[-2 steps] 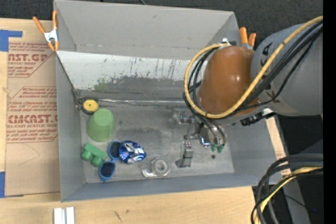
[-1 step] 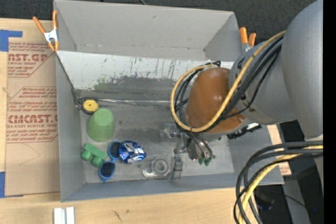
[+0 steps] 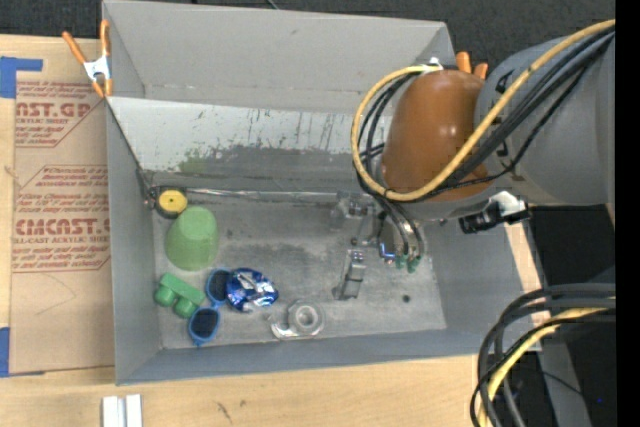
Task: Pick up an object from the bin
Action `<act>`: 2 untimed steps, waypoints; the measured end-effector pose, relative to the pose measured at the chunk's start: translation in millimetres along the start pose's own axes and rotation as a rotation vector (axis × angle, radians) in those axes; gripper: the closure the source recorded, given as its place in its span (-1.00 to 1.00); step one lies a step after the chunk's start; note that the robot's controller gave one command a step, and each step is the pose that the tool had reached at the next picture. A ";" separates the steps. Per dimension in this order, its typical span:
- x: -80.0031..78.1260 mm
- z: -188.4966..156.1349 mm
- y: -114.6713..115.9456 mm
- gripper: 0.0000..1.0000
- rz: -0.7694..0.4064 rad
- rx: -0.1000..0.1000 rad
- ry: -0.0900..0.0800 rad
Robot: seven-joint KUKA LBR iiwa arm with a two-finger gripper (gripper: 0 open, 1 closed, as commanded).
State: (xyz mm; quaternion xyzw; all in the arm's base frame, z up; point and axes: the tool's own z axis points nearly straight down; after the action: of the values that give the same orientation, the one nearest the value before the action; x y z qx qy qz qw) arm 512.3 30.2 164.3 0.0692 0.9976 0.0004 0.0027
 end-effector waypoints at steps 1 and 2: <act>-41.5 -65.6 -52.5 -1.00 -0.204 0.003 -0.002; 0.1 19.1 20.4 -1.00 -0.180 -0.003 0.014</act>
Offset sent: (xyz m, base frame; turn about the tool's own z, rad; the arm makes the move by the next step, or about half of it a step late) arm 0.0317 -0.0561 0.0641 -0.2059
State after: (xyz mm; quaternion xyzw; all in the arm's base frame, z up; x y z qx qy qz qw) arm 515.1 50.4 145.2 -0.0208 0.9998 0.0020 -0.0041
